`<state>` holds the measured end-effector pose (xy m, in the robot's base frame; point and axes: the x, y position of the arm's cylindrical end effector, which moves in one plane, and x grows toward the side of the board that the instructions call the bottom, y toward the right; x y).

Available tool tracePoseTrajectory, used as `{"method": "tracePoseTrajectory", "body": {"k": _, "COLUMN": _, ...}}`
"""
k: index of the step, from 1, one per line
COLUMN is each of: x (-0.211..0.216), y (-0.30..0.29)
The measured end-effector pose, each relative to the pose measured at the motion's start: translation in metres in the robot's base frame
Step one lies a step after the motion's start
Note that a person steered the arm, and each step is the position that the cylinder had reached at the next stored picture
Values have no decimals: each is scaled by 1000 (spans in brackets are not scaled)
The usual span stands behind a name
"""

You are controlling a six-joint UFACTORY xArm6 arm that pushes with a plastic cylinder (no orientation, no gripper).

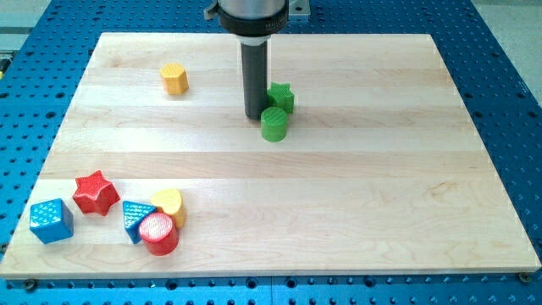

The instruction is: Move the red star to the top right of the heart

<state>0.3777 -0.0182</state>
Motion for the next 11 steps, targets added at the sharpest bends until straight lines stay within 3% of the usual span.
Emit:
{"method": "tracePoseTrajectory", "body": {"k": 3, "x": 39, "y": 9}}
{"method": "tracePoseTrajectory", "body": {"k": 5, "x": 42, "y": -163}}
{"method": "tracePoseTrajectory", "body": {"k": 6, "x": 84, "y": -260}}
{"method": "tracePoseTrajectory", "body": {"k": 7, "x": 147, "y": -271}}
{"method": "tracePoseTrajectory", "body": {"k": 8, "x": 166, "y": -264}}
{"method": "tracePoseTrajectory", "body": {"k": 10, "x": 161, "y": -147}}
{"method": "tracePoseTrajectory", "body": {"k": 11, "x": 105, "y": -101}}
